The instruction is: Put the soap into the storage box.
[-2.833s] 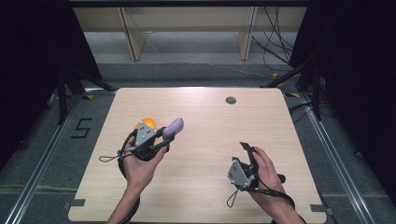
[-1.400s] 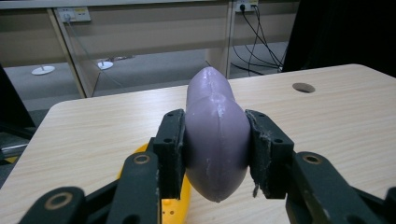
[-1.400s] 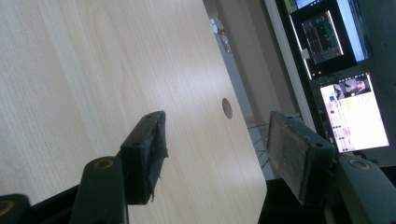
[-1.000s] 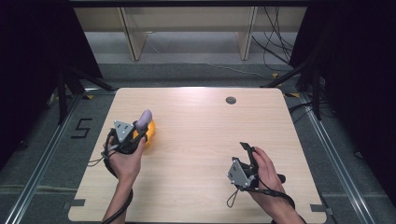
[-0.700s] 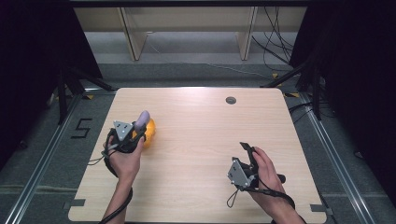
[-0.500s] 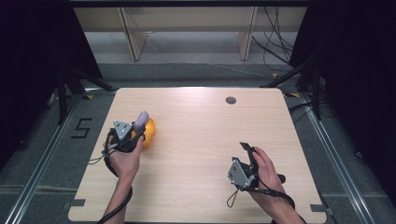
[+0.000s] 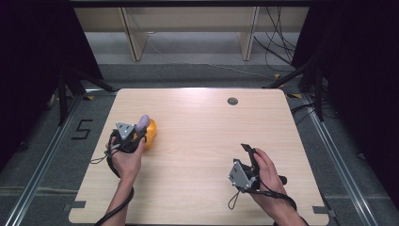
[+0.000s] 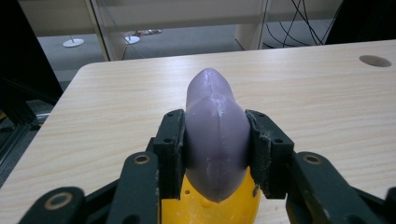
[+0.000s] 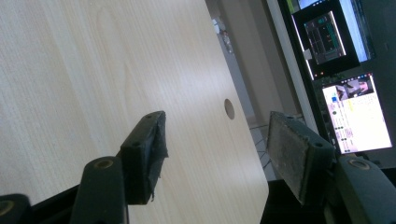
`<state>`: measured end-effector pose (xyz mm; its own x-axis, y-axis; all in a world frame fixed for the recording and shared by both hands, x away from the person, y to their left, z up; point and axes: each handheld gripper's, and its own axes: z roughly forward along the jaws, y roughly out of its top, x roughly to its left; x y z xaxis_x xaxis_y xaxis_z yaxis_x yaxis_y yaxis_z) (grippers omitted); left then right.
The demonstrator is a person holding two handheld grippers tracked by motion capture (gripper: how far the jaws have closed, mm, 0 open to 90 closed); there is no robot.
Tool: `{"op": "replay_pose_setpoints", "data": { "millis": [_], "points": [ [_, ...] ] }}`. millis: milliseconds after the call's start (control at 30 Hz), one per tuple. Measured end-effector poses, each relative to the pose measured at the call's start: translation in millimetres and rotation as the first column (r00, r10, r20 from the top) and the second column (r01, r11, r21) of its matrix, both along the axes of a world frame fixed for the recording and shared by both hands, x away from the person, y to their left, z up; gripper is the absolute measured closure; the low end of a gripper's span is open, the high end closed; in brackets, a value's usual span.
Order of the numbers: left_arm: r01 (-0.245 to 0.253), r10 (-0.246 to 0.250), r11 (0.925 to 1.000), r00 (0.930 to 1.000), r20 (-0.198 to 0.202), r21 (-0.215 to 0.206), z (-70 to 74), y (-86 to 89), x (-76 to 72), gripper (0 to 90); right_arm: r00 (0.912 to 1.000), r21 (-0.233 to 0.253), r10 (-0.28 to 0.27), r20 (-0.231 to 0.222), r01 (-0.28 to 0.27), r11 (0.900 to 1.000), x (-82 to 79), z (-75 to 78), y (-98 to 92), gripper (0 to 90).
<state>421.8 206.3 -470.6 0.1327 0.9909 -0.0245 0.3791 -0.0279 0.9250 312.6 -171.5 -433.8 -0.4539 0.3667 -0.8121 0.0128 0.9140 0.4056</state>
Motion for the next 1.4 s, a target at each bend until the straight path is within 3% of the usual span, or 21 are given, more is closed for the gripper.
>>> {"op": "replay_pose_setpoints", "data": {
  "millis": [333,600,867,1233,1400],
  "points": [
    [-0.002,0.002,1.0000,0.9989,-0.048,0.006,-12.2,-0.2,6.3,59.0,1.0000,0.005,0.000,-0.005,0.001,1.000,0.1,-0.7,0.1,38.9],
    [0.008,-0.009,1.0000,0.9982,-0.059,-0.003,-20.0,1.0,10.5,58.8,1.0000,0.003,0.000,-0.006,0.000,1.000,0.1,-1.2,1.0,38.9],
    [0.022,-0.022,0.9998,0.9974,-0.069,0.001,-20.8,2.0,12.5,58.6,1.0000,0.002,0.000,-0.009,0.000,1.000,-0.2,-0.9,1.0,38.9],
    [0.026,-0.026,0.9997,0.9931,-0.115,0.000,-24.9,3.3,14.3,58.2,0.9999,0.006,0.000,-0.011,0.000,1.000,-0.6,-0.7,1.0,38.9],
    [0.024,-0.023,0.9997,0.9936,-0.110,0.009,-21.2,3.3,14.0,56.8,1.0000,0.002,0.002,-0.007,-0.002,1.000,-0.5,-0.7,0.9,38.9]
  ]
}}
